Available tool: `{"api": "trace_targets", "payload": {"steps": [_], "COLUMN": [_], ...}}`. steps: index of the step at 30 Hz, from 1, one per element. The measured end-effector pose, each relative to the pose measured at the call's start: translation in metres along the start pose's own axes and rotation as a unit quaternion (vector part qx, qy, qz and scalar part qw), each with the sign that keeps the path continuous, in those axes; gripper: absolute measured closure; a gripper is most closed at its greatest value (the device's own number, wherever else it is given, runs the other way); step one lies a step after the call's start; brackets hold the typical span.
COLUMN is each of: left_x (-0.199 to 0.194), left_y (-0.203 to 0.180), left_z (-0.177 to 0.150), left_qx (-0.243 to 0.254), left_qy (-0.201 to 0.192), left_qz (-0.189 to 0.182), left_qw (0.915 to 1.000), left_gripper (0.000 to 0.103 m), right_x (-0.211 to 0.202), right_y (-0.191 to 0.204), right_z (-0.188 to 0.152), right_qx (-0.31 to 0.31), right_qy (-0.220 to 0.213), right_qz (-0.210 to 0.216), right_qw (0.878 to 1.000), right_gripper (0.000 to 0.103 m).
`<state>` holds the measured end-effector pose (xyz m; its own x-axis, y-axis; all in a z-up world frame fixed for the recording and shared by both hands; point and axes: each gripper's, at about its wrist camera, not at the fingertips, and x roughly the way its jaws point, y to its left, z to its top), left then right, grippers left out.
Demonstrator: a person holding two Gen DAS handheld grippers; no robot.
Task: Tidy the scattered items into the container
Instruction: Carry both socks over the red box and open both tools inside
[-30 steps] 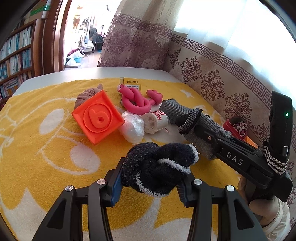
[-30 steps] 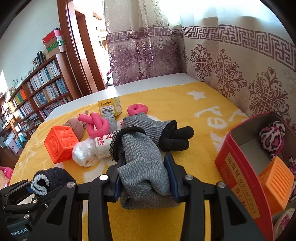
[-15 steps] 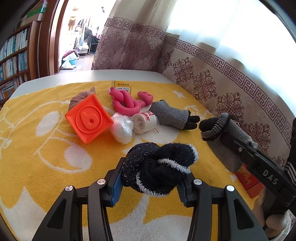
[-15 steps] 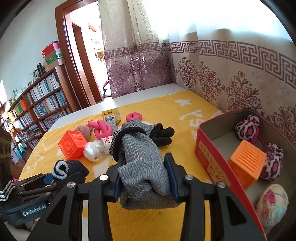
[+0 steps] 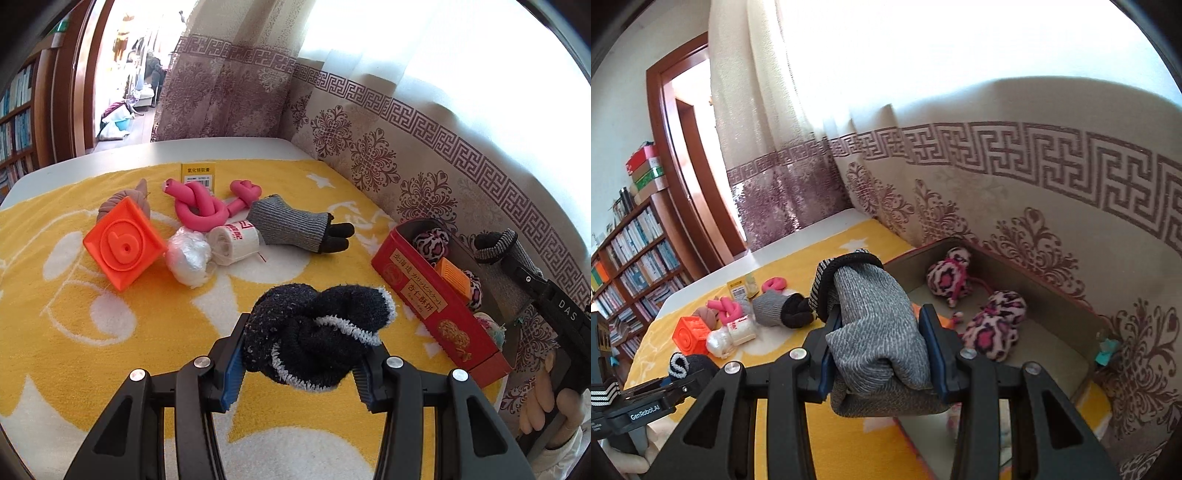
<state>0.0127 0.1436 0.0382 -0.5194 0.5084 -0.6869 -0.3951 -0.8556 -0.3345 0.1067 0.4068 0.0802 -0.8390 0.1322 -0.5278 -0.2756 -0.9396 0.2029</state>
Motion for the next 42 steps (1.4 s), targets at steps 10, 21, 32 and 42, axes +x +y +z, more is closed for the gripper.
{"api": "trace_targets", "payload": {"steps": [10, 21, 32, 42], "left_x": [0.017, 0.034, 0.074, 0.116], "left_y": [-0.045, -0.095, -0.139, -0.162], "left_z": [0.015, 0.04, 0.07, 0.079], "left_qx": [0.031, 0.072, 0.101, 0.104], "left_qy": [0.011, 0.011, 0.028, 0.061], "left_qz": [-0.03, -0.062, -0.094, -0.113], "left_qw": [0.999, 0.9954, 0.9901, 0.9863], "left_gripper": [0.052, 0.052, 0.052, 0.035], "right_x": [0.005, 0.005, -0.01, -0.004], "right_y": [-0.047, -0.054, -0.046, -0.052], "right_z": [0.007, 0.007, 0.012, 0.012], "right_qx": [0.037, 0.028, 0.005, 0.009], "right_qy": [0.007, -0.003, -0.041, -0.033], "right_qz": [-0.074, -0.081, -0.082, -0.084], "right_qw": [0.997, 0.996, 0.996, 0.996], "right_gripper": [0.059, 0.055, 0.055, 0.055]}}
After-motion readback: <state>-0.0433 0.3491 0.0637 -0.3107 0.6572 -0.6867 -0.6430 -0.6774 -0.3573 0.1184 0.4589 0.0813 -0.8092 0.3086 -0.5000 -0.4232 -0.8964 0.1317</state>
